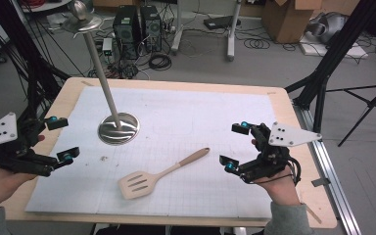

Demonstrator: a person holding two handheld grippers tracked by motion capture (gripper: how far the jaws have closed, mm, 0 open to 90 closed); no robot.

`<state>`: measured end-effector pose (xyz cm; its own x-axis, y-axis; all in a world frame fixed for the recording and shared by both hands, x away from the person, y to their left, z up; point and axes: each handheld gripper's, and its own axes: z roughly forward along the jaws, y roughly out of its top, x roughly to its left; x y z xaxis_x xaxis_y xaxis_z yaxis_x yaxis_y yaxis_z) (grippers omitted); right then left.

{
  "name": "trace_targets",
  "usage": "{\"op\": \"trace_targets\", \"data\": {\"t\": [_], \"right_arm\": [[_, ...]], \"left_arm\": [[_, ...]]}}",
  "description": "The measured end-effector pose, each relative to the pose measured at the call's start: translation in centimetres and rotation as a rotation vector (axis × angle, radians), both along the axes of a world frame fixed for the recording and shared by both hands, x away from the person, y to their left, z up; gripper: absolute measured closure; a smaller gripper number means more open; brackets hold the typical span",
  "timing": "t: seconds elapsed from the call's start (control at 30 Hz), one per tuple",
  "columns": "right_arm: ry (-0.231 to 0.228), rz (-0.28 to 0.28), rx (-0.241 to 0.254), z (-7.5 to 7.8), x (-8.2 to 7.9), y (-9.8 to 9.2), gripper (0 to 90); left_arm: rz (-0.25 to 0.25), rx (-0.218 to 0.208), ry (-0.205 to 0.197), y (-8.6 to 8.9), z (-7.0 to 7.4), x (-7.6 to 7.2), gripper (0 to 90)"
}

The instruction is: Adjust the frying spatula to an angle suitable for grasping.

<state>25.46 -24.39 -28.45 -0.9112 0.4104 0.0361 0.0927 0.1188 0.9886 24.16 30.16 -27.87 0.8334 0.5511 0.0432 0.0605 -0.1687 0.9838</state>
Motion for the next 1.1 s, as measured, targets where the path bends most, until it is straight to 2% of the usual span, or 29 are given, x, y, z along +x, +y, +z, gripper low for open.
{"op": "trace_targets", "data": {"t": [0.3,0.37,0.43,0.77,0.97,1.1], "right_arm": [[0.004,-0.003,-0.002,-0.1,0.0,-0.2,3.2],[0.003,-0.003,-0.002,-0.1,0.0,-0.2,3.2],[0.009,-0.008,-0.005,-0.2,0.0,-0.2,3.2],[0.024,-0.012,-0.017,-0.7,0.1,-0.3,3.3],[0.028,-0.013,-0.023,-0.9,0.1,-0.4,3.3],[0.038,-0.013,-0.027,-1.0,0.0,-0.4,3.3]], "left_arm": [[-0.010,0.016,0.020,-0.7,-0.3,0.3,9.6],[-0.025,0.019,0.031,-0.9,-0.5,0.5,9.6],[-0.042,0.023,0.045,-1.0,-0.7,0.6,13.2],[-0.039,0.039,0.045,-1.1,-1.3,1.2,17.1],[-0.050,0.051,0.063,-1.8,-1.8,1.7,22.9],[-0.056,0.063,0.076,-2.2,-2.1,2.0,23.0]]}}
